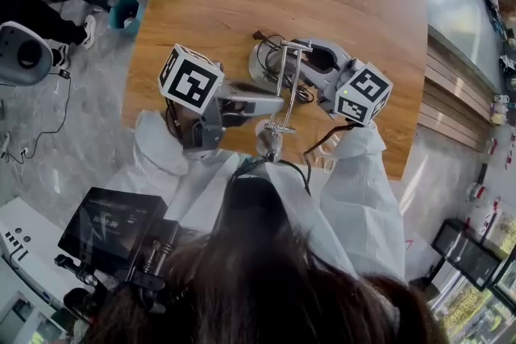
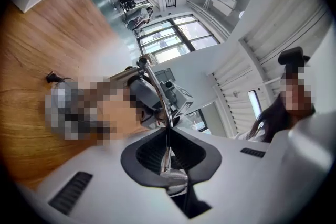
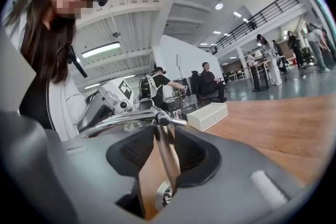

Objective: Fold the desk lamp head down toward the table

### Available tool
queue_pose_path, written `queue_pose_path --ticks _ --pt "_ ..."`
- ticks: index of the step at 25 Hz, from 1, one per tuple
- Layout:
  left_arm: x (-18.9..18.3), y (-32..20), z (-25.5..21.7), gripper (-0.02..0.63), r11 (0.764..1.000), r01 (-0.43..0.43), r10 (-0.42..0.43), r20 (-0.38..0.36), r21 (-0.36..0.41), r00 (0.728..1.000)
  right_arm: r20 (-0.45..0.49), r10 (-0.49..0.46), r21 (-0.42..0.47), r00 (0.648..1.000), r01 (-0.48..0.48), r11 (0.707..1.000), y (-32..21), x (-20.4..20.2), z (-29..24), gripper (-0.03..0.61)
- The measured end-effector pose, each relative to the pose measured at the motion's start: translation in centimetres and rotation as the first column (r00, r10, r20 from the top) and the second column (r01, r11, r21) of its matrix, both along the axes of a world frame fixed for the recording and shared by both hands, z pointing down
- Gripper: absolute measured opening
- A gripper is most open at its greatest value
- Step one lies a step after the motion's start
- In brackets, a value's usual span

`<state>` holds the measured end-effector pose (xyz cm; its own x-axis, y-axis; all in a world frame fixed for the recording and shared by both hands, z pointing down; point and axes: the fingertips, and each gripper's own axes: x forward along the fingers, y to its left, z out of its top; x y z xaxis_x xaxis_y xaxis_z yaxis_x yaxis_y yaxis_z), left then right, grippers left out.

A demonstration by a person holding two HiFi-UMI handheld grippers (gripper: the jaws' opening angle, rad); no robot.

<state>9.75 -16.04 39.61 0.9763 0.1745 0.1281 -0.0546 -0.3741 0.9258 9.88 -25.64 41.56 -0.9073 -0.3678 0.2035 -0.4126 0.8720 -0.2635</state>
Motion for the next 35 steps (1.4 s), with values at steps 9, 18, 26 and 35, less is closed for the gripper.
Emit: queue_pose_path --ticks 9,18,26,35 --pt "-0.4 -0.1 0.9 0.028 0.998 0.016 -0.013 -0.041 0.062 0.999 0.063 0.051 -0.02 0.997 -0.05 0.999 0.1 -0.4 -0.2 0.123" --pt "-0.6 -0.3 2.3 0.049 0.988 -0.002 0.002 0.002 0.152 1.0 0.088 0.05 -0.038 0.995 -0.047 0.998 0.2 -0.4 -0.1 0.126" --pt "-0.6 -0.6 3.2 0.051 0.968 -0.051 0.047 0.021 0.245 0.999 0.108 0.018 -0.037 0.994 -0.014 0.999 0.3 -0.3 -0.1 0.126" --pt "-1.0 -1.6 3.9 0.055 0.93 -0.072 0.085 -0.02 0.36 0.996 0.148 0.024 -0.055 0.989 -0.016 0.998 -0.2 -0.6 0.1 0.129"
